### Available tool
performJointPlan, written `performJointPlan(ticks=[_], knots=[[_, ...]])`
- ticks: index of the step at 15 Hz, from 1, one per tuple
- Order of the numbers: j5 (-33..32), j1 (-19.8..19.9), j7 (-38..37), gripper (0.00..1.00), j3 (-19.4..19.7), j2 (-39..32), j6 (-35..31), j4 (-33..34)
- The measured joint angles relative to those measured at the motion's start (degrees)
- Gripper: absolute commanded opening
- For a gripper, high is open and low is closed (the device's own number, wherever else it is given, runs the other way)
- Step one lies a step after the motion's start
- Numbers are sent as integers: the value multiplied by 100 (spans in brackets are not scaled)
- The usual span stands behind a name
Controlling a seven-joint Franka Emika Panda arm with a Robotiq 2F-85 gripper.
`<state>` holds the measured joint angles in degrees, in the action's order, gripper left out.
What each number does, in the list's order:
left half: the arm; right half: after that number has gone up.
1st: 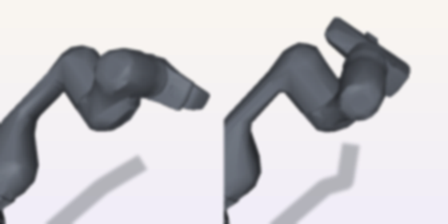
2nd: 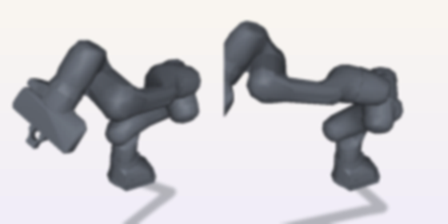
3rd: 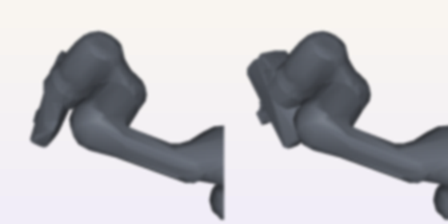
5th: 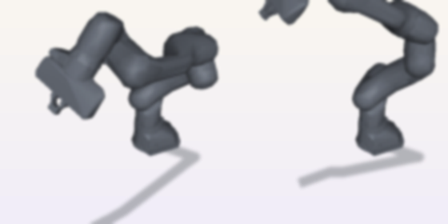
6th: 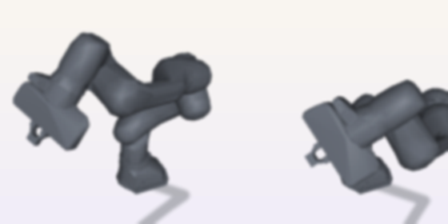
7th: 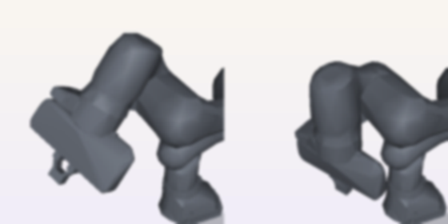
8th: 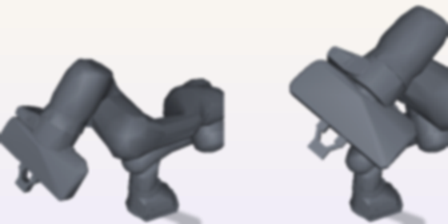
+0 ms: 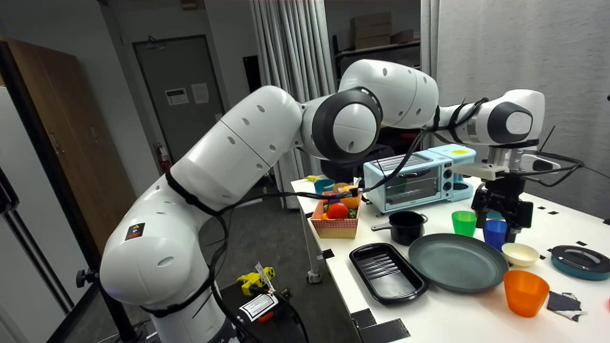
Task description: Pour the fries out of the orange cup and onto the grey plate
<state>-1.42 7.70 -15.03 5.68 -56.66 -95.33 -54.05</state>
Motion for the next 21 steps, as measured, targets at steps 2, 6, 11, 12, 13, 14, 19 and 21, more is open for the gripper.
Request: performJointPlan(ticks=[2, 6, 11, 12, 13, 14, 19, 21], knots=[[0, 56, -13, 100, 45, -218, 3, 289], [-27, 125, -13, 100, 188, -576, 4, 664], [-83, 164, -13, 100, 321, -795, 3, 786], [-97, 167, -13, 100, 335, -807, 3, 786], [-109, 168, -13, 100, 348, -815, 3, 786], [-117, 167, -13, 100, 359, -820, 3, 786], [-116, 168, -13, 100, 374, -840, -1, 760], [-113, 168, -13, 100, 374, -855, -4, 724]])
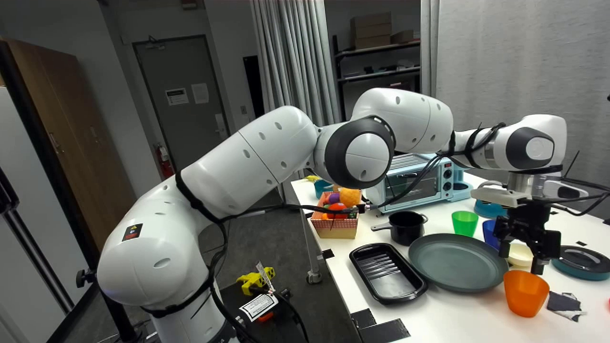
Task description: Pour the fries out of the orange cup and onto the grey plate
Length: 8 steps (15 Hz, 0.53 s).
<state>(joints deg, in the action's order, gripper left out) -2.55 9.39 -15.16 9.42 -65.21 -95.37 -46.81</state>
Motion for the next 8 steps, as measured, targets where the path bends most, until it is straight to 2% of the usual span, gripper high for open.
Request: performJointPlan(ticks=[5, 6, 7, 8], knots=[[24, 0, 0, 98, -19, -11, -43, -161], [28, 0, 0, 93, -29, -12, -56, -194], [32, -1, 1, 73, -42, -10, -74, -226], [34, -2, 1, 71, -60, -10, -105, -262]])
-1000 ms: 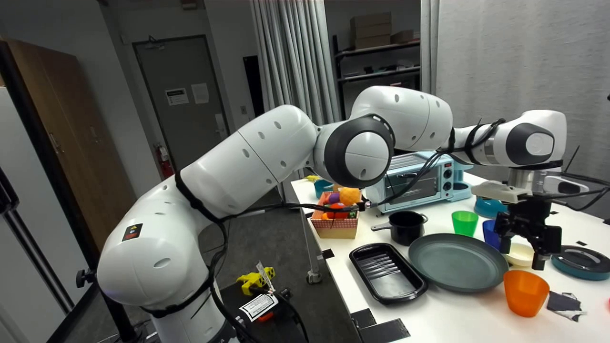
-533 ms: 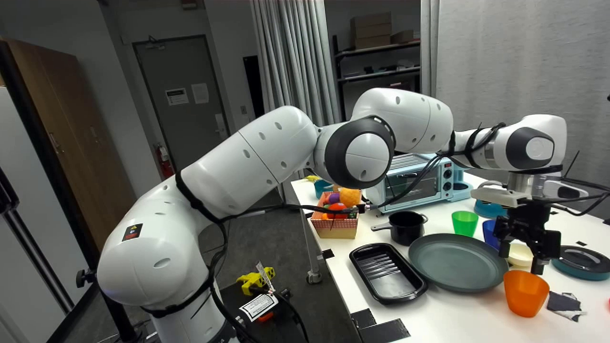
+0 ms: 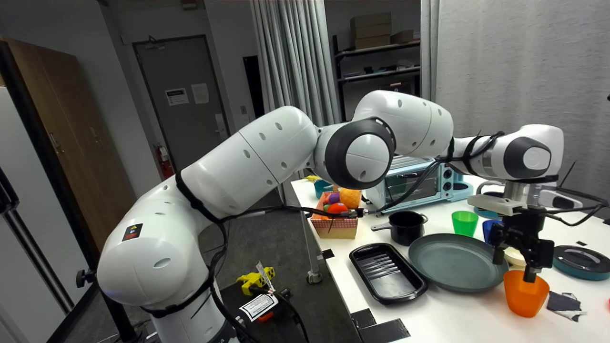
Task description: Pour the fries out of the orange cup and onto the grey plate
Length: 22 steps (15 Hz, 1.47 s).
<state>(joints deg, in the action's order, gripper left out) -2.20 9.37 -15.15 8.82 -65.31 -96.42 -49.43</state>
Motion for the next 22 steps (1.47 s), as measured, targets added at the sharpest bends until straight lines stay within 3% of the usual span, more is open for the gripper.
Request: performJointPlan(ticks=[9, 15, 22], knots=[[2, -29, 1, 2, -137, 4, -184, -173], [21, -52, -58, 1, -171, 15, -198, -107], [168, -178, -326, 1, -406, 191, -174, 449]])
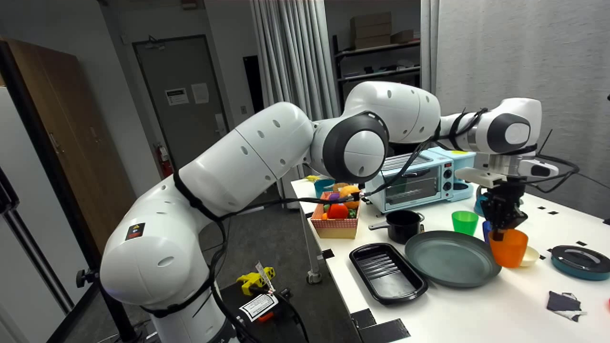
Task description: Pour the fries out of the orange cup and onto the grey plate
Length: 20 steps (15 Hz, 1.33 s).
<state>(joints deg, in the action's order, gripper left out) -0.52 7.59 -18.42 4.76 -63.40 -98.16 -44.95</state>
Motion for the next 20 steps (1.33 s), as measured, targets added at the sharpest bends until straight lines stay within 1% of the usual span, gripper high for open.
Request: performJointPlan(ticks=[5, 9, 12, 16, 20], knots=[[239, 1, 54, 1, -334, 437, -10, 58], [388, 31, 301, 1, -586, 743, -83, -244], [509, 38, 484, 1, -763, 994, -261, -732], [849, 88, 767, 1, -1036, 1422, -668, -1655], [1764, 175, 1333, 1, -1081, 1935, -1192, -2643]])
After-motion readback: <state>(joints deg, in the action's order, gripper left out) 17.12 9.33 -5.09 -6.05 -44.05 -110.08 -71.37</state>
